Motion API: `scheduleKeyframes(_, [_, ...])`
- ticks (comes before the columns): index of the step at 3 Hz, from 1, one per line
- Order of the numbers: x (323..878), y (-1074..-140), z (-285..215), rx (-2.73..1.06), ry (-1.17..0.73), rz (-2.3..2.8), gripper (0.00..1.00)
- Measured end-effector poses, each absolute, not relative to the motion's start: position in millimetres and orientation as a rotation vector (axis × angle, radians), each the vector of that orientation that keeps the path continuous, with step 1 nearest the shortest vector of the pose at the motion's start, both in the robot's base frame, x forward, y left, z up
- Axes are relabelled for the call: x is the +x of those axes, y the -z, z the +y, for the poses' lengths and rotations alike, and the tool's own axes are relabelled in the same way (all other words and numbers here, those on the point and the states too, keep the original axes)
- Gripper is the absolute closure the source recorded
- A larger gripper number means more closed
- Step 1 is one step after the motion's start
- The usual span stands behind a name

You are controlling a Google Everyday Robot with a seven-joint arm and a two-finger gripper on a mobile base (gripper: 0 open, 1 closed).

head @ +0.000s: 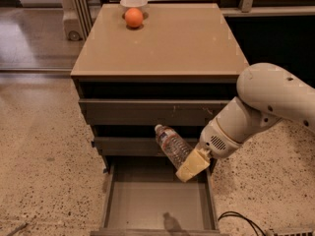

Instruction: Place water bottle into bottom drawer

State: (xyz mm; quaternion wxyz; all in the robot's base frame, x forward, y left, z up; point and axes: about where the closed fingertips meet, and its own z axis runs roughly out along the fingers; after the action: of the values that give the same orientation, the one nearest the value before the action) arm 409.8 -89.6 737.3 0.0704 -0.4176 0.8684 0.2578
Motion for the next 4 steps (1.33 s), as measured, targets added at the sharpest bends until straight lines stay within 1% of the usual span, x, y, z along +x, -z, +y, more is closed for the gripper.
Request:
scheduleKeyframes(1, [409.6,-734.5,-87.9,-1.262,-0.776,2.612,1.0])
scheduleKeyframes(3, [432.7,-660.7,-83.2,-1.239,-0.622,2.625,1.0])
scheduleKeyframes(4, [444.2,-622.2,-70.3,-1.208,-0.582,2.612,1.0])
